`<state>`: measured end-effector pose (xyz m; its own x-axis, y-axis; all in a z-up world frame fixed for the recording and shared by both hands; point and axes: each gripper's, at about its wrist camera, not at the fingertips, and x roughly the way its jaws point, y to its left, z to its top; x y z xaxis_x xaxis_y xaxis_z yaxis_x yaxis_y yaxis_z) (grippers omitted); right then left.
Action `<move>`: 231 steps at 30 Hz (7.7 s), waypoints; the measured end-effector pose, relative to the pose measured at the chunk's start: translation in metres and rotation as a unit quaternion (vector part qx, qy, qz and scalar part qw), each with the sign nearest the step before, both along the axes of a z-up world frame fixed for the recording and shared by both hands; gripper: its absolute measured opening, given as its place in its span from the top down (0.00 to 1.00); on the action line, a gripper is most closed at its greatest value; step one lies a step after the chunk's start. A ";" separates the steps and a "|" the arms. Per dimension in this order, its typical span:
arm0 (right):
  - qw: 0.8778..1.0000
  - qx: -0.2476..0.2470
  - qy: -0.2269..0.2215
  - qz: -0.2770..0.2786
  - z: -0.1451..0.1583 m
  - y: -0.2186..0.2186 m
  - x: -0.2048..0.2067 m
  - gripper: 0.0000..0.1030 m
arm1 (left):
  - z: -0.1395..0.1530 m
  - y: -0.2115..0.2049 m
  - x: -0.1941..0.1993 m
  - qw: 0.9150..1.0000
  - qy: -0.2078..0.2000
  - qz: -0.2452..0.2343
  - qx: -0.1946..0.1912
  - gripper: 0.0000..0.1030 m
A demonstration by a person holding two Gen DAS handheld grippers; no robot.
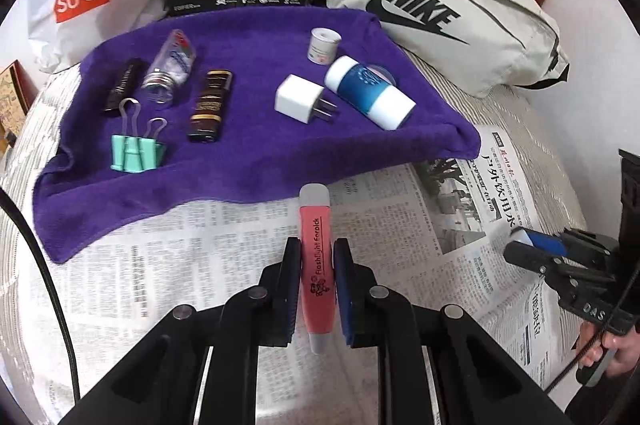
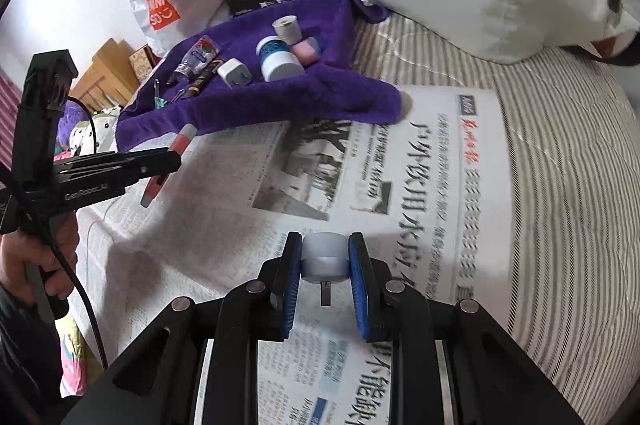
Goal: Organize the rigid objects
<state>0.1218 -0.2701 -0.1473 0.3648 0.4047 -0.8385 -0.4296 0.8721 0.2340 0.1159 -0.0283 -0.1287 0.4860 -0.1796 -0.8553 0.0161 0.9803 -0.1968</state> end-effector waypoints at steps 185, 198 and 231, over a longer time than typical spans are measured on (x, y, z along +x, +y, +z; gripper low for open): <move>0.983 -0.055 -0.131 -0.116 0.141 0.029 -0.083 0.00 | 0.125 0.022 -0.114 0.986 -0.120 0.093 0.068 0.00; 0.983 -0.059 -0.134 -0.111 0.142 0.031 -0.086 0.00 | 0.125 0.027 -0.117 0.987 -0.116 0.089 0.071 0.00; 0.984 -0.061 -0.128 -0.112 0.141 0.029 -0.081 0.00 | 0.122 0.030 -0.114 0.988 -0.109 0.083 0.077 0.00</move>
<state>0.0403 -0.2407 -0.0064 0.6383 0.1930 -0.7452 -0.2557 0.9663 0.0313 0.0024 0.0014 -0.0070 0.6737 0.0415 -0.7379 -0.1219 0.9910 -0.0555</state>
